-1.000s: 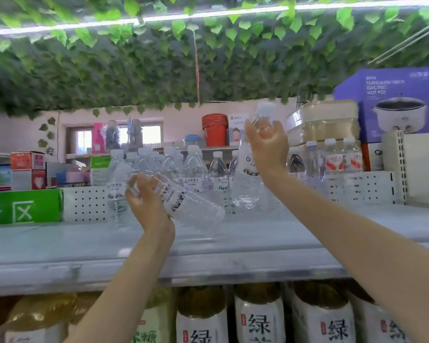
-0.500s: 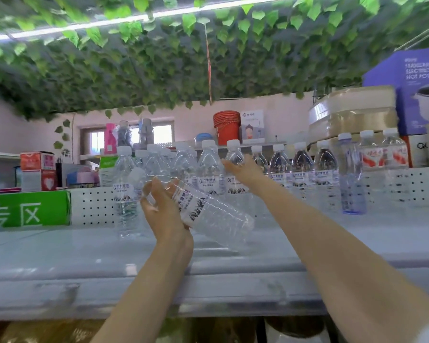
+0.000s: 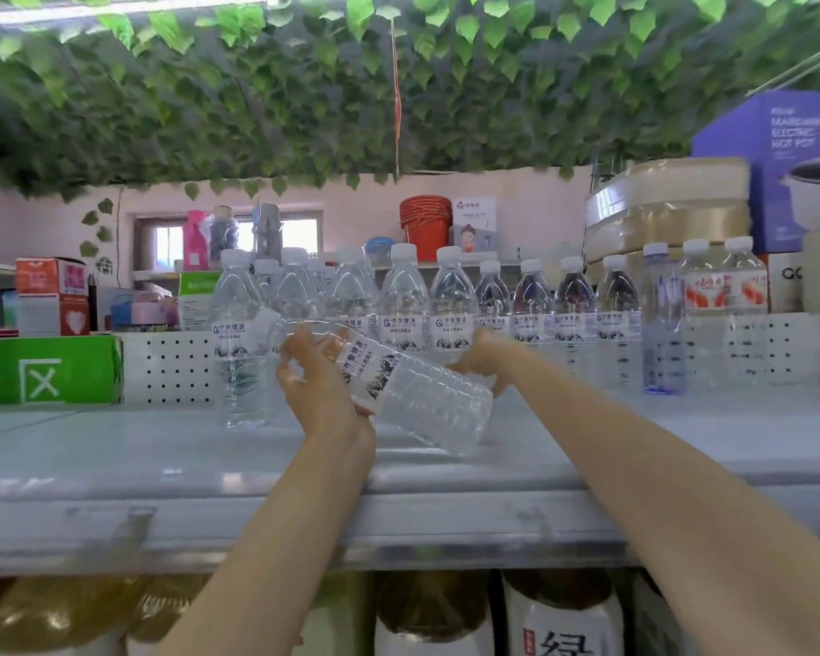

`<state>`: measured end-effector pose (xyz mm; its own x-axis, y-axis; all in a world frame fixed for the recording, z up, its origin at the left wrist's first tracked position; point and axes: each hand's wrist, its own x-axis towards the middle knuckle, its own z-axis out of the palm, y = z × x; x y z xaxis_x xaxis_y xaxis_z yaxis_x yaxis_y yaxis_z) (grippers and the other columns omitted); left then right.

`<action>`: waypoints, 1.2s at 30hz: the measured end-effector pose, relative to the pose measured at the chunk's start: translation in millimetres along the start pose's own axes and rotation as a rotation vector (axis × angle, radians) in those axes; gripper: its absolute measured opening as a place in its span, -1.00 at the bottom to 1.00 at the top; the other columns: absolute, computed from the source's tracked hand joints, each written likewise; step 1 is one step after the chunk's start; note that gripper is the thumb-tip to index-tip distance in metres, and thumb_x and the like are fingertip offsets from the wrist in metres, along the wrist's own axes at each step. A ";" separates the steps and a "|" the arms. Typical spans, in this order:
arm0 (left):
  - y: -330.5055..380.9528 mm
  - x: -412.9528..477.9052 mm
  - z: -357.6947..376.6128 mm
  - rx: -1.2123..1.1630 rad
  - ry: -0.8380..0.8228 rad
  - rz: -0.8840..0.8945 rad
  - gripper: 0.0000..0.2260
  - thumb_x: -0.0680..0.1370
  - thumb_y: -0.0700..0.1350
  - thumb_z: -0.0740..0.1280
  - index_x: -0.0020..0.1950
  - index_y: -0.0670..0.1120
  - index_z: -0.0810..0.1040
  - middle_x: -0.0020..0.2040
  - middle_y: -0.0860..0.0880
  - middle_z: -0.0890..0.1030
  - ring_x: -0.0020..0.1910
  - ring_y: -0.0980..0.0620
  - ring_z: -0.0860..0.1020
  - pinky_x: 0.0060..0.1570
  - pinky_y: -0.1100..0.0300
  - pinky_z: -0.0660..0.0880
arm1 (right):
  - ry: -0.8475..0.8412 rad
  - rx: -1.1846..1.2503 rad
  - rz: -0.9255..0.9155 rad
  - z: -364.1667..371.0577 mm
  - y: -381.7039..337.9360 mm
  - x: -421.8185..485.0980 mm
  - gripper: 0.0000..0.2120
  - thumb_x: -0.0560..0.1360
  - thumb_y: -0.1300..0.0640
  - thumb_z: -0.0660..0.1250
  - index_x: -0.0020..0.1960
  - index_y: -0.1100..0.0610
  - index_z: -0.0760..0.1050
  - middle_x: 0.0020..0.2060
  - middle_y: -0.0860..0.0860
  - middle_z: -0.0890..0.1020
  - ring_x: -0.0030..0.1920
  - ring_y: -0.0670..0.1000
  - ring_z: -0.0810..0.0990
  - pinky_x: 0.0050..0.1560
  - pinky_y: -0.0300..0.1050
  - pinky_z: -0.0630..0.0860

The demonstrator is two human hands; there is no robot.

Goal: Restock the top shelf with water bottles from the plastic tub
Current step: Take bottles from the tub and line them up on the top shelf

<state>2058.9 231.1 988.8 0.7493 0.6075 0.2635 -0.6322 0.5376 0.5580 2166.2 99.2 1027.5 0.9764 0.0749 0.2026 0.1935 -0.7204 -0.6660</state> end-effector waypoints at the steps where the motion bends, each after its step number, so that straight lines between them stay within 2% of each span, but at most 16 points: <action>1: 0.4 -0.8 0.0 0.007 -0.002 -0.001 -0.80 0.58 0.12 0.19 0.11 0.05 0.32 -0.03 -0.04 0.59 -0.23 0.02 0.54 -0.22 0.12 0.48 | 0.040 -0.024 -0.018 3.0 -0.5 2.4 -0.34 0.46 0.13 0.41 0.41 0.34 0.18 0.34 0.27 0.37 0.23 0.27 0.48 0.06 0.07 0.54; 4: 0.8 -1.3 -0.4 0.024 -0.013 -0.011 -0.84 0.58 0.14 0.19 0.04 0.08 0.35 -0.06 -0.03 0.59 -0.26 0.04 0.54 -0.23 0.12 0.47 | 0.157 -0.053 -0.065 9.9 3.5 13.2 -0.36 0.44 0.14 0.44 0.37 0.37 0.25 0.28 0.30 0.42 0.25 0.28 0.45 0.24 0.12 0.44; 7: 0.8 0.0 -0.7 0.025 -0.017 -0.017 -0.88 0.58 0.14 0.19 -0.05 0.12 0.36 -0.10 -0.01 0.59 -0.30 0.05 0.53 -0.27 0.13 0.46 | 0.152 -0.049 -0.049 10.3 4.1 20.0 -0.30 0.46 0.11 0.41 0.43 0.39 0.16 0.34 0.31 0.37 0.32 0.28 0.38 0.33 0.11 0.34; 10: -0.2 0.0 -0.6 0.013 -0.019 -0.029 -0.78 0.58 0.12 0.20 0.15 0.05 0.37 -0.05 -0.05 0.59 -0.25 0.02 0.54 -0.22 0.11 0.49 | 0.074 0.042 -0.053 9.3 6.2 18.6 -0.19 0.51 0.14 0.35 0.52 0.33 -0.10 0.44 0.23 0.25 0.40 0.22 0.30 0.33 -0.03 0.31; 12: -0.2 0.1 -0.6 0.011 -0.012 -0.043 -0.67 0.59 0.11 0.20 0.29 -0.01 0.34 0.10 -0.12 0.61 -0.14 -0.02 0.56 -0.14 0.08 0.52 | 0.079 0.012 -0.109 7.6 10.0 16.5 -0.16 0.49 0.15 0.38 0.52 0.29 -0.10 0.43 0.22 0.28 0.38 0.22 0.32 0.30 -0.01 0.35; 14: -0.1 0.5 -1.2 0.004 -0.003 -0.053 -0.63 0.59 0.11 0.20 0.33 -0.02 0.31 0.20 -0.14 0.58 -0.07 -0.05 0.56 -0.09 0.06 0.53 | 0.106 -0.045 -0.139 6.8 14.0 16.4 -0.20 0.50 0.19 0.37 0.51 0.30 -0.08 0.43 0.25 0.27 0.39 0.25 0.30 0.34 0.04 0.30; 16: -0.5 0.7 -2.1 -0.001 0.001 -0.058 -0.62 0.59 0.10 0.20 0.34 -0.03 0.29 0.24 -0.15 0.56 -0.11 -0.02 0.55 -0.11 0.07 0.53 | 0.106 -0.184 -0.157 6.6 19.4 17.5 -0.25 0.53 0.28 0.29 0.52 0.30 -0.13 0.47 0.29 0.14 0.43 0.26 0.23 0.40 0.08 0.18; 19: -0.8 0.7 -2.5 0.008 0.000 -0.061 -0.60 0.59 0.11 0.20 0.36 -0.03 0.28 0.24 -0.14 0.55 -0.19 0.02 0.54 -0.15 0.09 0.52 | 0.116 -0.517 -0.241 6.0 29.6 15.1 -0.01 0.47 0.36 0.32 0.47 0.18 -0.46 0.50 0.18 -0.32 0.44 0.17 0.17 0.43 0.22 0.15; 20: -0.8 1.2 -2.4 0.008 -0.006 -0.063 -0.59 0.59 0.11 0.20 0.36 -0.03 0.28 0.23 -0.13 0.56 -0.21 0.03 0.55 -0.16 0.10 0.52 | 0.150 -0.619 -0.274 4.4 30.6 12.0 0.06 0.45 0.35 0.34 0.46 0.09 -0.52 0.47 0.12 -0.42 0.50 0.17 0.02 0.41 0.33 0.11; 22: -1.1 2.9 -2.1 0.012 -0.022 -0.063 -0.60 0.58 0.11 0.20 0.36 -0.02 0.30 0.18 -0.13 0.60 -0.22 0.03 0.55 -0.20 0.12 0.52 | 0.229 -0.790 -0.321 2.2 29.3 9.4 0.09 0.44 0.32 0.36 0.45 -0.01 -0.52 0.44 0.05 -0.48 0.50 0.18 -0.30 0.37 0.46 -0.05; 23: -1.3 3.5 -2.4 0.015 -0.028 -0.060 -0.60 0.58 0.11 0.20 0.36 -0.02 0.31 0.12 -0.12 0.61 -0.22 0.03 0.55 -0.21 0.13 0.52 | 0.259 -0.868 -0.343 3.1 27.6 10.2 0.08 0.46 0.28 0.36 0.45 -0.03 -0.52 0.44 0.05 -0.49 0.49 0.19 -0.35 0.35 0.49 -0.08; 25: -1.9 4.6 -3.1 0.015 -0.042 -0.055 -0.60 0.58 0.11 0.21 0.36 -0.02 0.32 -0.01 -0.06 0.60 -0.22 0.03 0.56 -0.20 0.12 0.51 | 0.288 -0.986 -0.347 6.8 24.6 18.9 0.04 0.50 0.18 0.34 0.44 -0.06 -0.53 0.43 0.05 -0.51 0.48 0.18 -0.37 0.34 0.51 -0.10; 28: -3.7 7.8 -3.5 0.009 -0.055 -0.050 -0.61 0.58 0.12 0.20 0.35 -0.02 0.36 -0.11 0.01 0.59 -0.25 0.05 0.55 -0.20 0.12 0.51 | 0.283 -1.040 -0.317 10.5 23.5 32.4 0.03 0.52 0.08 0.34 0.43 -0.08 -0.55 0.41 0.05 -0.53 0.49 0.16 -0.36 0.31 0.51 -0.10; 33: -6.9 11.6 -4.3 0.014 -0.085 -0.046 -0.60 0.59 0.12 0.19 0.36 -0.03 0.36 -0.21 0.05 0.60 -0.30 0.08 0.56 -0.32 0.21 0.51 | 0.324 -1.020 -0.321 11.0 26.8 41.9 0.06 0.53 0.13 0.33 0.31 -0.09 -0.66 0.38 0.04 -0.57 0.50 0.17 -0.33 0.34 0.48 -0.07; 36: -7.4 10.4 -4.0 0.049 -0.098 -0.037 -0.61 0.58 0.14 0.19 0.35 0.02 0.38 -0.15 0.06 0.62 -0.23 0.07 0.57 -0.29 0.20 0.51 | 0.371 -1.013 -0.340 12.1 28.0 45.6 0.09 0.55 0.17 0.30 0.16 -0.11 -0.76 0.28 0.01 -0.63 0.49 0.17 -0.34 0.32 0.50 -0.07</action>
<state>2070.6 235.8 984.3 0.7893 0.5264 0.3161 -0.5949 0.5278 0.6063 2217.3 90.8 1009.5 0.7664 0.2855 0.5754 0.1117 -0.9414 0.3183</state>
